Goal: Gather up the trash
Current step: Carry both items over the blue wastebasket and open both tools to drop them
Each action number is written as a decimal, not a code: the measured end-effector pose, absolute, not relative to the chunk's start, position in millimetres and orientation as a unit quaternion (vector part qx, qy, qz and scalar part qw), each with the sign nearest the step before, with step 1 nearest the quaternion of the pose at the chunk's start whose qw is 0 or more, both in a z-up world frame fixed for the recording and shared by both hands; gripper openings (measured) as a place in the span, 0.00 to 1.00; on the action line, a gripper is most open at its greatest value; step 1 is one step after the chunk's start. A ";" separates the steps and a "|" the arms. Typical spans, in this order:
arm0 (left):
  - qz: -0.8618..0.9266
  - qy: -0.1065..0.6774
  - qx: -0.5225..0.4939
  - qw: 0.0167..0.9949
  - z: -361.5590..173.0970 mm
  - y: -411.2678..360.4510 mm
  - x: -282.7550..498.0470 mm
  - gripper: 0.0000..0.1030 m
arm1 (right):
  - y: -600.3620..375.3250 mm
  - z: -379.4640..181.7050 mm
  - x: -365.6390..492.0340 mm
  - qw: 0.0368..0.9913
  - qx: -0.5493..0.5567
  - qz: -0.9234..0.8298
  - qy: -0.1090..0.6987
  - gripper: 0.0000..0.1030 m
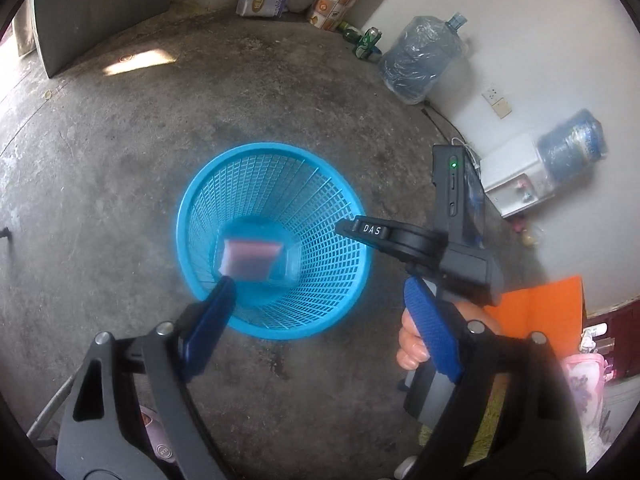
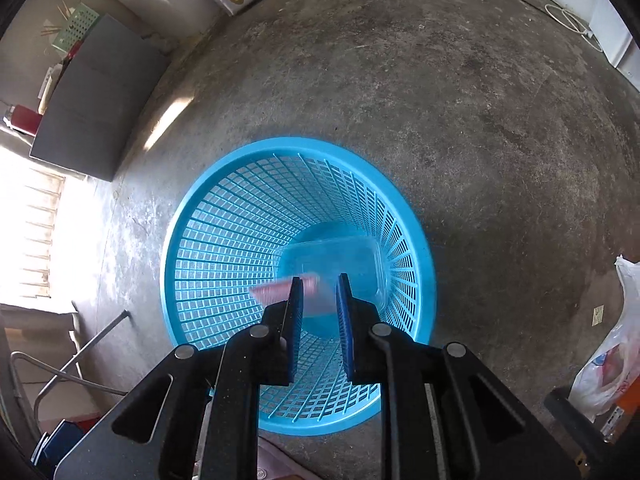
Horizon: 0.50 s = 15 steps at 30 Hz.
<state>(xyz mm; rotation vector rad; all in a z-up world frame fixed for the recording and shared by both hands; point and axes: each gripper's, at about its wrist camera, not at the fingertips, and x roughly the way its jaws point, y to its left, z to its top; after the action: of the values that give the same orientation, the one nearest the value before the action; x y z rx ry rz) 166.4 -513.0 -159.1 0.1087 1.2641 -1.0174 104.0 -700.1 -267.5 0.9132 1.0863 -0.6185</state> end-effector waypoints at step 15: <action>-0.533 0.454 -0.011 0.714 8.3 -421.6 114.2 0.81 | -674.3 -155.1 -5.6 0.772 0.413 -0.270 0.401 0.43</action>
<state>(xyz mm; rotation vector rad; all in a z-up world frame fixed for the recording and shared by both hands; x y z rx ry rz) 114.2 -421.6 8.3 -0.0254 1.0055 -1.1807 -5.6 -674.3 -155.1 0.8960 0.8690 -0.5863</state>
